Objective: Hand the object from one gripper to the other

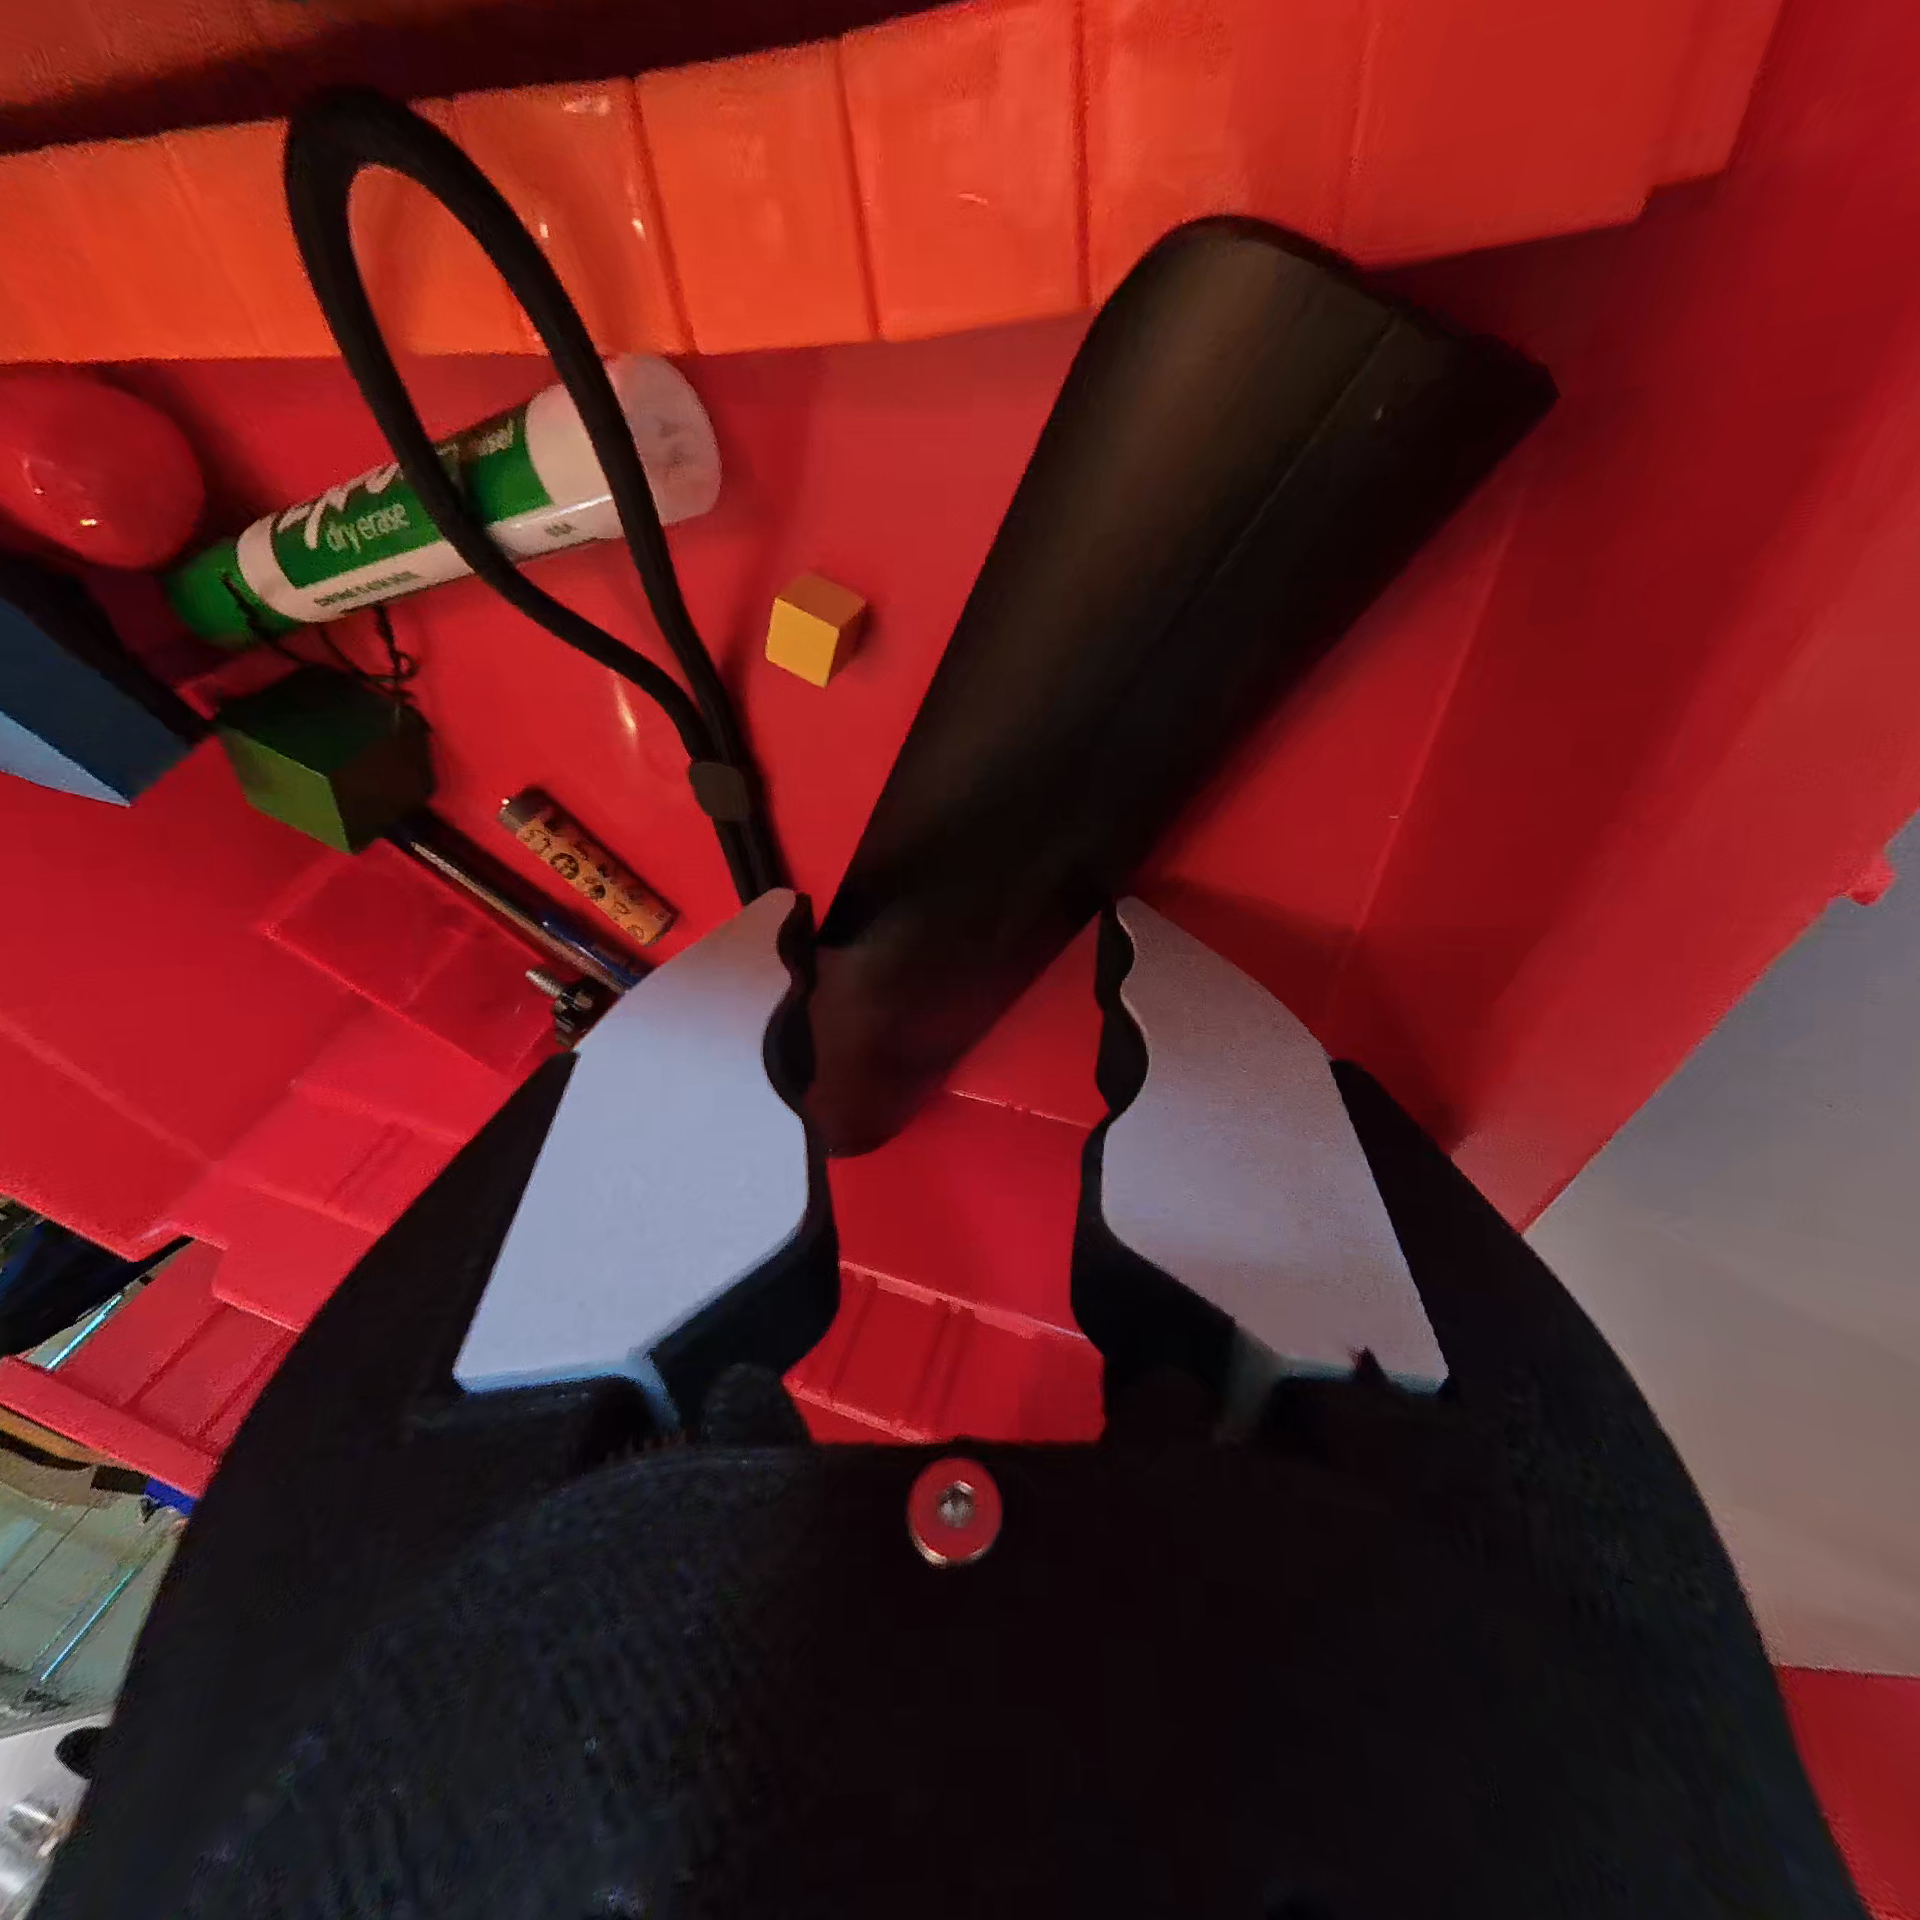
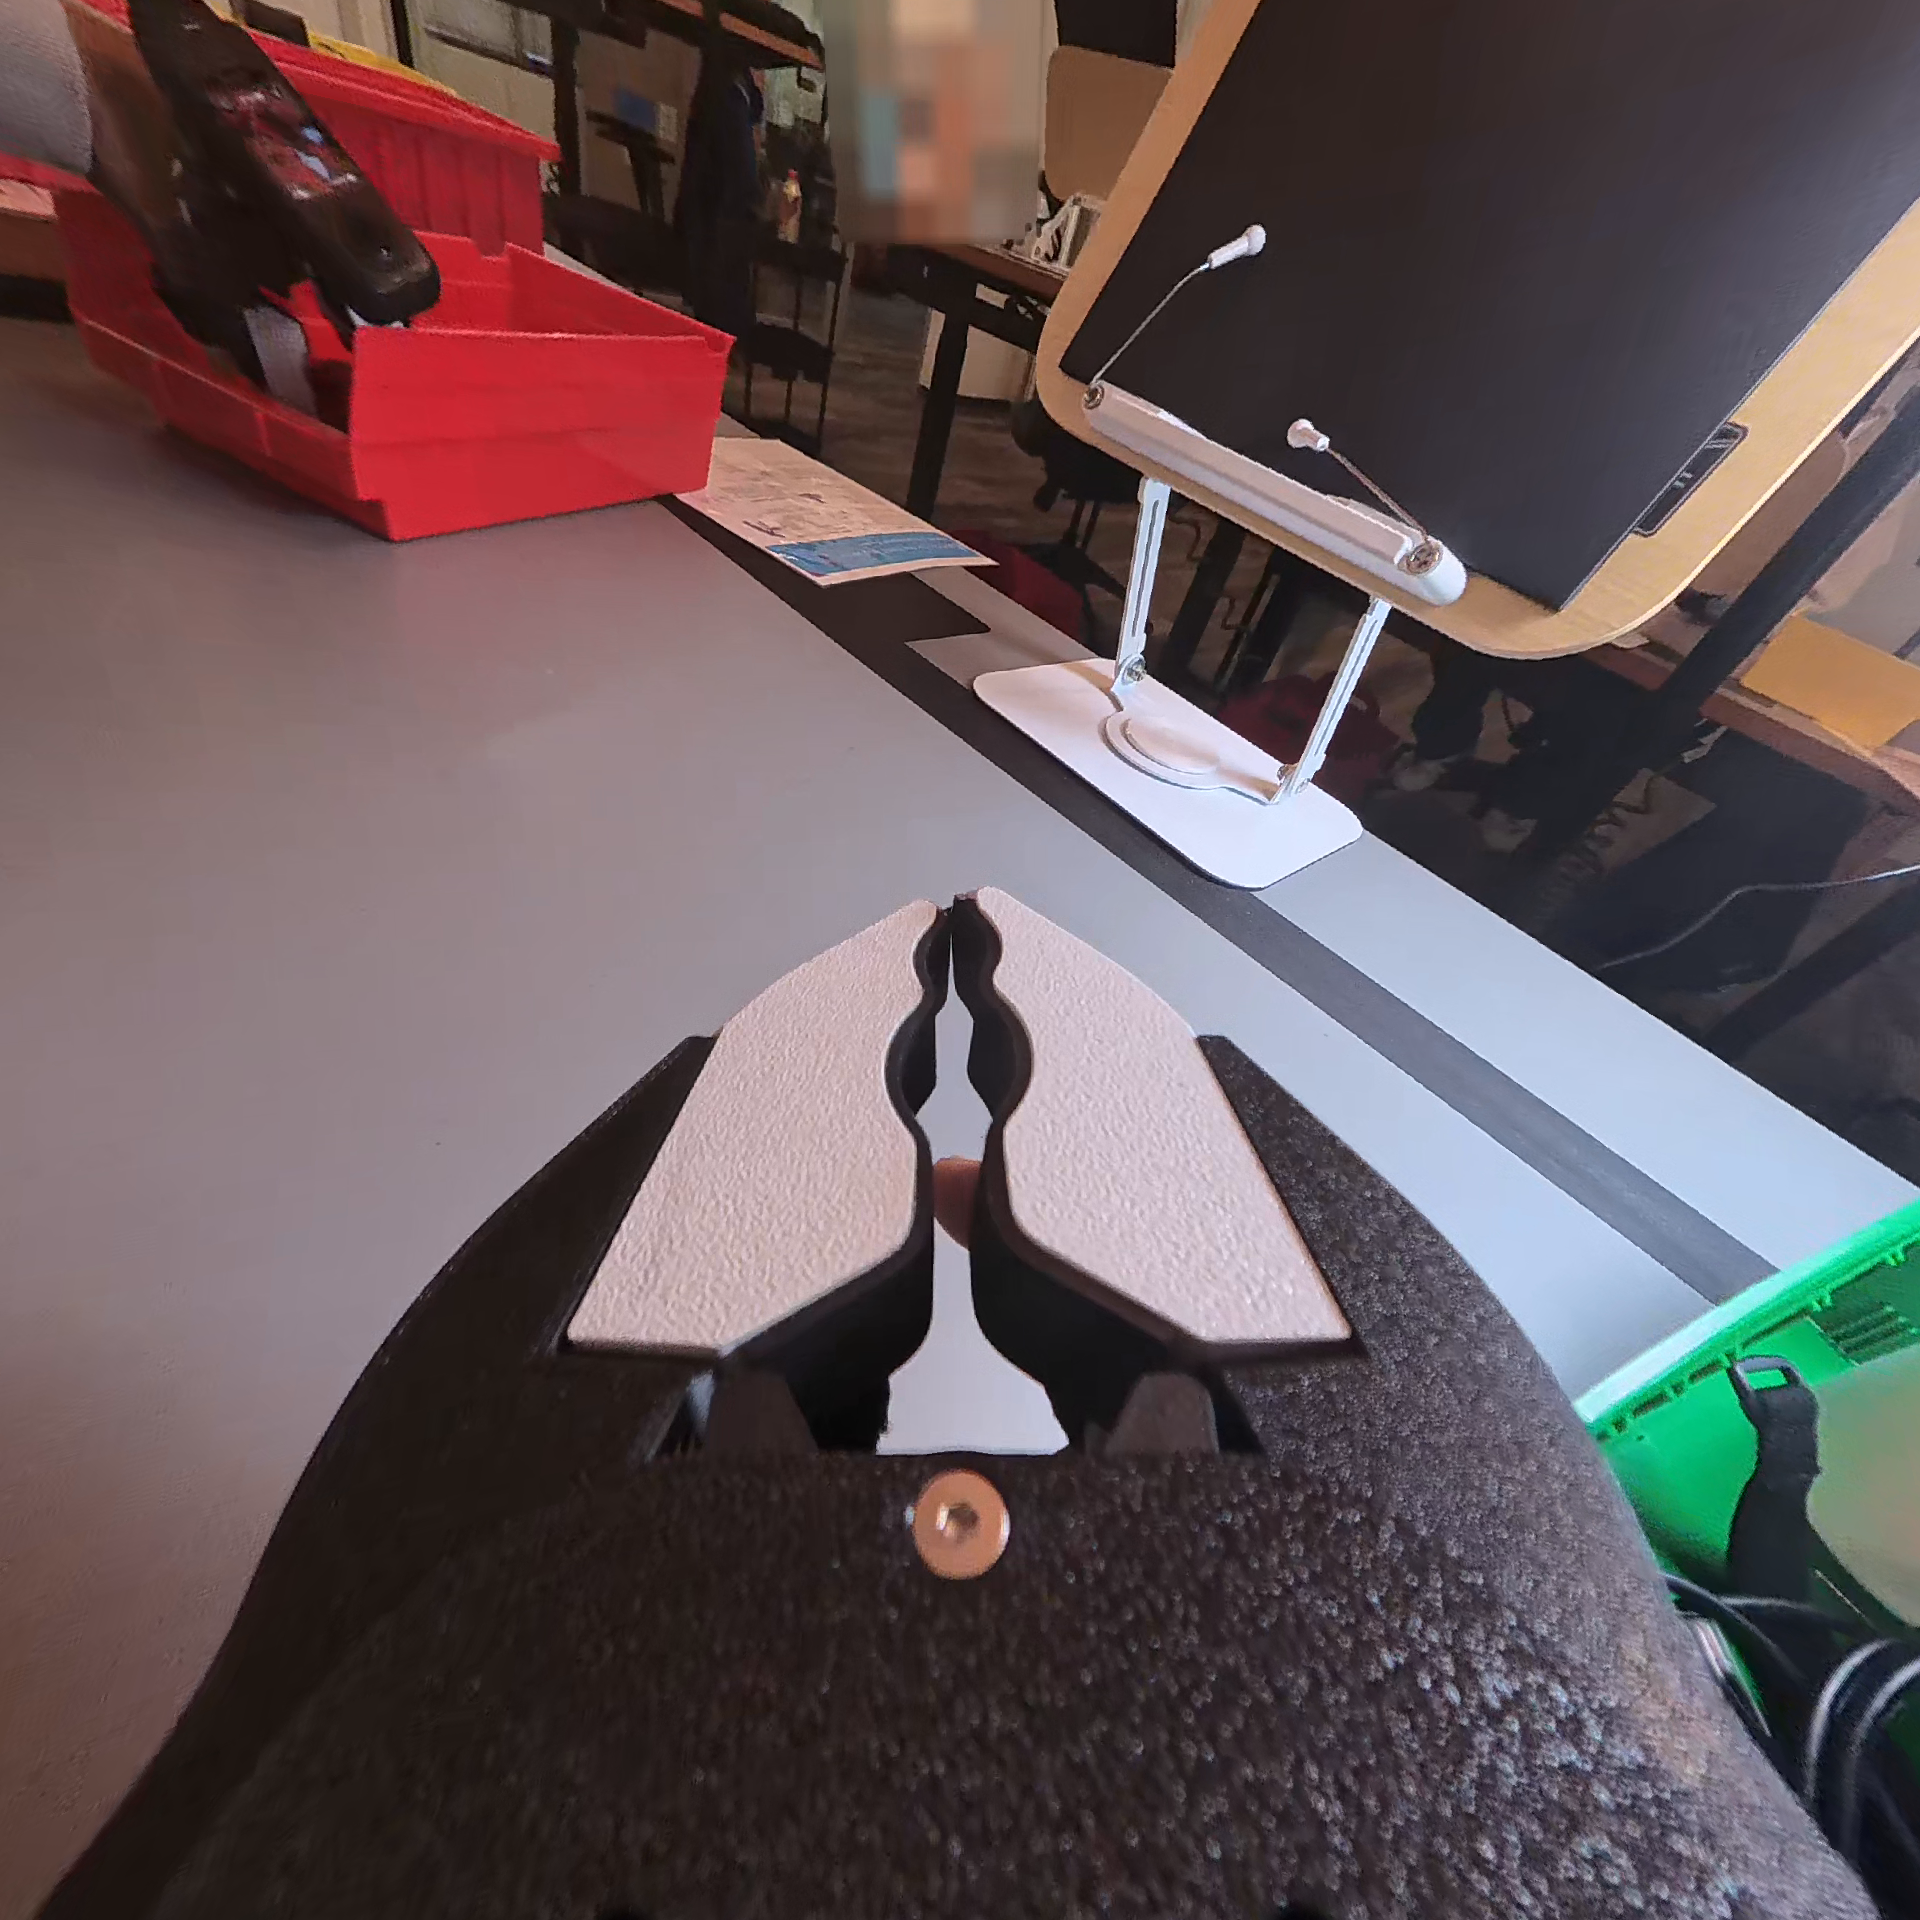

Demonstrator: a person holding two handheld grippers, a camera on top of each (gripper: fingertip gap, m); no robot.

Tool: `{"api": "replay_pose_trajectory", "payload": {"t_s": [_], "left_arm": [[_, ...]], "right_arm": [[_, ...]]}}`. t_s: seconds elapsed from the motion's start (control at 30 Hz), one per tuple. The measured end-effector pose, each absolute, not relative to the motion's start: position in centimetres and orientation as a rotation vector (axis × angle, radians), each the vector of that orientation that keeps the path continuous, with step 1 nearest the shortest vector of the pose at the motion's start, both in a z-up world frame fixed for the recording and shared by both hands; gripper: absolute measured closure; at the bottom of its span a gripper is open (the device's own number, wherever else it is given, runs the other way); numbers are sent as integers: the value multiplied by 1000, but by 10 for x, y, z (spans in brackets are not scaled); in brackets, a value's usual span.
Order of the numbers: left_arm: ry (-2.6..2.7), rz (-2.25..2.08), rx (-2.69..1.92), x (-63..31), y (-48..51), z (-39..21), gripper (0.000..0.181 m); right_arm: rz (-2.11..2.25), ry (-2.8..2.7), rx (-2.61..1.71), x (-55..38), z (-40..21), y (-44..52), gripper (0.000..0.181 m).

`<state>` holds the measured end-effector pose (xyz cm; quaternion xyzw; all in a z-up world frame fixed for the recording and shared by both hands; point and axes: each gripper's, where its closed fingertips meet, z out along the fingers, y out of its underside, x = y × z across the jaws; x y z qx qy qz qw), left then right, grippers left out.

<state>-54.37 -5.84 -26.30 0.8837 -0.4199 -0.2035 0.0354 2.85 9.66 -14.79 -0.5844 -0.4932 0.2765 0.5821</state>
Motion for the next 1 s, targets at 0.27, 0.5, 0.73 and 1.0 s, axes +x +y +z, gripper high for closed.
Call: {"api": "replay_pose_trajectory", "payload": {"t_s": [0.27, 0.5, 0.73, 1.0], "left_arm": [[-1292, -690, 2934, -548, -52, -242, 137], [-1306, -770, 3121, -541, -54, -198, 139], [-1257, -714, 3468, -524, -44, -166, 140], [-1274, -756, 3418, -525, -44, -181, 142]], "right_arm": [[644, -1177, -1368, 23, -156, 97, 181], [651, -1192, -1352, 18, -154, 92, 181], [657, -1191, -1345, 17, -153, 88, 181], [655, -1216, -1355, 12, -160, 86, 181]]}}
